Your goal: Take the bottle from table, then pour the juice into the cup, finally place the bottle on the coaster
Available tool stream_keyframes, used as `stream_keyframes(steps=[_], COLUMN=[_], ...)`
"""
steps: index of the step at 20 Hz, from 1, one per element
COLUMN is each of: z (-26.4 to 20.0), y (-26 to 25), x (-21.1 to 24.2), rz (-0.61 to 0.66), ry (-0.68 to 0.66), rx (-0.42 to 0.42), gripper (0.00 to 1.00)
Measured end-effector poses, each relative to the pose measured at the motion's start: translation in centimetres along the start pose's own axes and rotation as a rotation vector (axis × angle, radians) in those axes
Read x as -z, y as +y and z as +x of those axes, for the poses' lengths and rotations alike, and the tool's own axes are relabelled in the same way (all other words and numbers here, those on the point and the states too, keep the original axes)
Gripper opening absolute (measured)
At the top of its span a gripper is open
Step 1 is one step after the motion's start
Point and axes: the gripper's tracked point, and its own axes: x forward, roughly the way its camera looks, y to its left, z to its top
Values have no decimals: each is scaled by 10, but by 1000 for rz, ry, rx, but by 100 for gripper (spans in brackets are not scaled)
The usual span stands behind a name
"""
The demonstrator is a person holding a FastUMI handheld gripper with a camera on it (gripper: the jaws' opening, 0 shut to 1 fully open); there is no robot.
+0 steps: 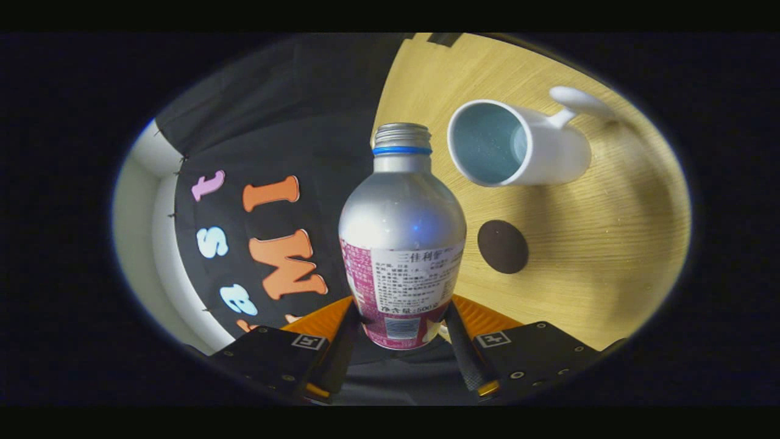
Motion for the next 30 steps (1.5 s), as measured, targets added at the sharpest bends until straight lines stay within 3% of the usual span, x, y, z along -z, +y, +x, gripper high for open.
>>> stream_keyframes(steps=[8, 13, 16, 26, 30], z=[-1, 3, 13, 58, 81], y=[-22, -17, -23, -20, -37], x=[-4, -14, -17, -28, -29], rz=[-531, -835, -1078, -1571, -1700], ry=[-57, -124, -161, -271, -234], rx=[127, 130, 199, 249, 288], gripper=[74, 74, 74, 74, 75])
